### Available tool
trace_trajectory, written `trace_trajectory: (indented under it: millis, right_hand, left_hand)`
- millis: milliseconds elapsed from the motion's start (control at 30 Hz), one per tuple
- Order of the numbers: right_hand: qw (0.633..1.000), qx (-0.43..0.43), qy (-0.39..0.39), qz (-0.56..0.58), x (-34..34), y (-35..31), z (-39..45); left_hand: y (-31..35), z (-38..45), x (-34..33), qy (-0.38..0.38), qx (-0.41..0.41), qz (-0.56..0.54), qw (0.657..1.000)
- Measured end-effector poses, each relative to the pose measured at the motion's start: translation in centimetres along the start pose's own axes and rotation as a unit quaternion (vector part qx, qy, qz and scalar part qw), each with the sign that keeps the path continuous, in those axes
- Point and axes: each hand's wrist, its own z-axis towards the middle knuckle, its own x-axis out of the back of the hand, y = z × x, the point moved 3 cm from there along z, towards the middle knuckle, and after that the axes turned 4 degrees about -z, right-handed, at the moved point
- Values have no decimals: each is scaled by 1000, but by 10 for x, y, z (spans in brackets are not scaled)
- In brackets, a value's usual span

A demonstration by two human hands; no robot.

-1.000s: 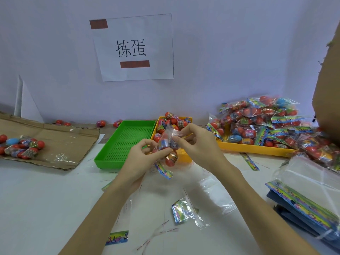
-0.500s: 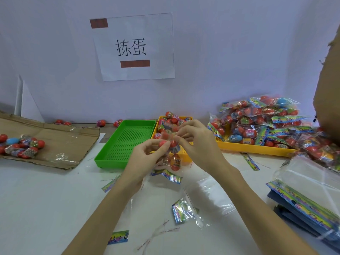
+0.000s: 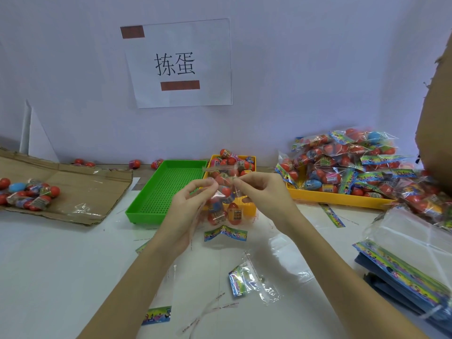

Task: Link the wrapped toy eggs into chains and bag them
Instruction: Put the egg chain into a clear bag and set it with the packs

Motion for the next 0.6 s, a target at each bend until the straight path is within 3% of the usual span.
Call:
trace_trajectory:
  millis: [133, 300, 367, 433, 500, 600]
  right_hand:
    - [1000, -9, -6, -26, 1, 1, 1]
    - [989, 18, 66, -131, -6, -1, -4]
    - [972, 97, 145, -156, -10, -12, -12]
    - [925, 234, 198, -225, -17, -26, -22]
    - [881, 327, 198, -278, -26, -33, -28]
    - [863, 353, 189, -309, -34, -34, -32]
  left_hand:
    - [2, 3, 7, 44, -18, -4, 999]
    - [-2, 4, 10, 83, -56, 43, 994]
    - [-4, 3, 9, 94, -84, 67, 990]
    - [-4, 3, 8, 95, -110, 77, 986]
    - [-4, 2, 6, 86, -139, 91, 982]
    - [-2, 0, 3, 58, -168, 118, 977]
